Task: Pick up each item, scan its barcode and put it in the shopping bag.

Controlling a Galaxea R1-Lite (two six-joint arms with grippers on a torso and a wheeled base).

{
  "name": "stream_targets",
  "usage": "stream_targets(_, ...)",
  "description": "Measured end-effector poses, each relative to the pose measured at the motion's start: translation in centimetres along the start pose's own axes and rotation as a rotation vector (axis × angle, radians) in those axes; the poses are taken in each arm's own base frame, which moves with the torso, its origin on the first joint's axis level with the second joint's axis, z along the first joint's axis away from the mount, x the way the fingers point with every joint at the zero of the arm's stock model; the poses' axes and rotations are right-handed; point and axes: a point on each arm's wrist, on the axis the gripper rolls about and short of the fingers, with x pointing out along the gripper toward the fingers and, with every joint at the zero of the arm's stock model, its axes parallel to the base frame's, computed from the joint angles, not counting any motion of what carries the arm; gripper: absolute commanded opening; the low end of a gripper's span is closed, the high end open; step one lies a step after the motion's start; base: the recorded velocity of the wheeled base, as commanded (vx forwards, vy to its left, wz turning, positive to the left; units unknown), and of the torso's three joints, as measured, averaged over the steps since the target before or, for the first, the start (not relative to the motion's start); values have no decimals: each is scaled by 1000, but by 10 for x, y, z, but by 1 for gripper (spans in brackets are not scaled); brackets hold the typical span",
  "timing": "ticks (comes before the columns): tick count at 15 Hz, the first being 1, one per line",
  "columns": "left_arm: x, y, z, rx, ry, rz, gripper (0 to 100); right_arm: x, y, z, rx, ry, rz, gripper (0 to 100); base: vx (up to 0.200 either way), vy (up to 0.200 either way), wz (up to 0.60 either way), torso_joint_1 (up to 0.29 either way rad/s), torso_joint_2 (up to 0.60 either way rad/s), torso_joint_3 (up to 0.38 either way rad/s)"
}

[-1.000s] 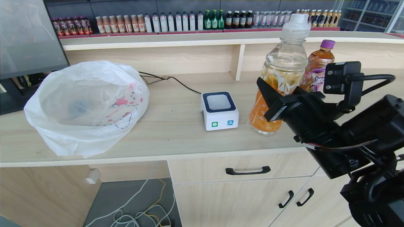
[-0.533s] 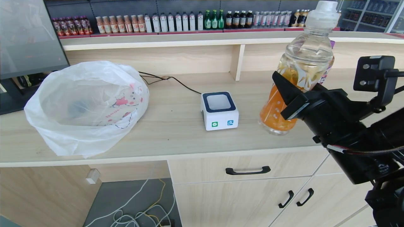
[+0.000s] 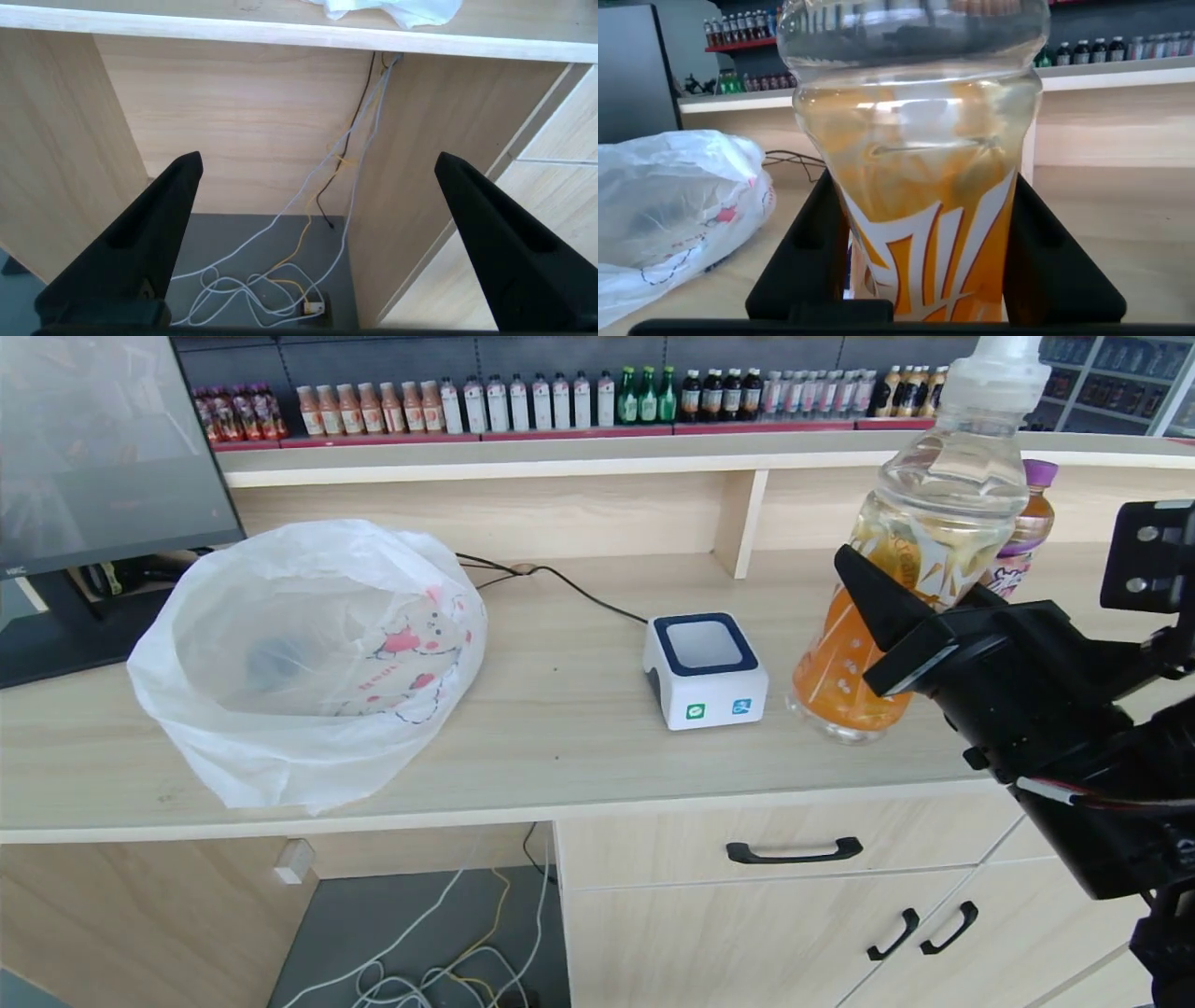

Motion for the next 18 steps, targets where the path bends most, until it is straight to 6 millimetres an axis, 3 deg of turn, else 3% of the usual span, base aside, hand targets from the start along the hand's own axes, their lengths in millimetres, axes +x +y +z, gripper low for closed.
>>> stream_targets(2,0,0,0,0,0,1,100,-2,-1,3,1,-2,-1,0,0,200,0,2,0,0)
stream_targets(10,0,0,0,0,1,1,100,-9,-2,8,3,-8,2,0,0,0,0,0,0,0)
stream_targets(18,0,0,0,0,1,1,100,14,-19,2,15,-38,-28,0,0,0,0,0,0,0)
